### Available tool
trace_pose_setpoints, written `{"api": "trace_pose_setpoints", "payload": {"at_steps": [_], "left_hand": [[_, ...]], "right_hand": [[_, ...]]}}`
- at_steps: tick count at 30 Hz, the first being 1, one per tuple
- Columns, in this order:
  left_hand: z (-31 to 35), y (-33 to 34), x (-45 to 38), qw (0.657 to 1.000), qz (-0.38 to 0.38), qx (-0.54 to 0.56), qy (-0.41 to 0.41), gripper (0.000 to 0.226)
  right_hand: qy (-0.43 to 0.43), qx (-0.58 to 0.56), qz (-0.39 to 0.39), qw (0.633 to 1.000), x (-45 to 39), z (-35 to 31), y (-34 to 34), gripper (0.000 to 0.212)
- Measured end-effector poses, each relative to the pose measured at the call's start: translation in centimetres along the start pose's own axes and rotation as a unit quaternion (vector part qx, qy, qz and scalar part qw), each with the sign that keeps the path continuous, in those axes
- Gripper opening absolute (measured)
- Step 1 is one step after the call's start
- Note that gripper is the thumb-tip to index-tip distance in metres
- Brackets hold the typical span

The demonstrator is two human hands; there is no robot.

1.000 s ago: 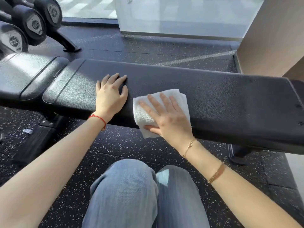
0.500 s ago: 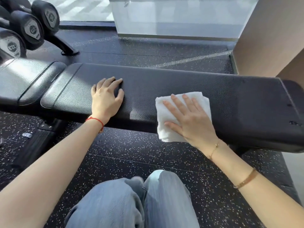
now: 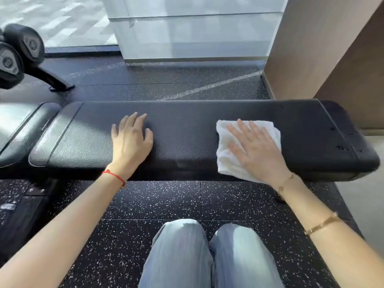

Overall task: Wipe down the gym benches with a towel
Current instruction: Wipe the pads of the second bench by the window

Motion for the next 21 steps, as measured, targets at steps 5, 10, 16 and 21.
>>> {"api": "trace_pose_setpoints", "payload": {"at_steps": [5, 10, 16, 21], "left_hand": [[6.4, 0.8, -0.4, 0.994, -0.007, 0.051, 0.093, 0.051], [12.5, 2.0, -0.4, 0.985, -0.030, 0.088, 0.148, 0.051], [18.8, 3.7, 0.5, 0.975, -0.055, 0.084, 0.197, 0.050], [24.3, 6.7, 1.1, 0.983, -0.071, 0.076, 0.153, 0.051]], "right_hand": [[0.052, -0.021, -0.028, 0.998, -5.5, -1.2, -1.4, 0.054], [-0.004, -0.022, -0.016, 1.000, -1.1, -1.3, -0.8, 0.055], [0.092, -0.016, 0.029, 0.995, 4.9, 4.9, -0.4, 0.052], [0.158, -0.022, 0.039, 0.986, 6.3, 13.0, -1.4, 0.052]]}}
Point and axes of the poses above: each hand's wrist, its own x-axis away from the middle knuckle, its own y-axis out of the palm, z = x × y, the point moved 1 cm from there along -x, towards the middle knuckle, and after that the axes turned 10 degrees about -z, right-handed, at the moved point
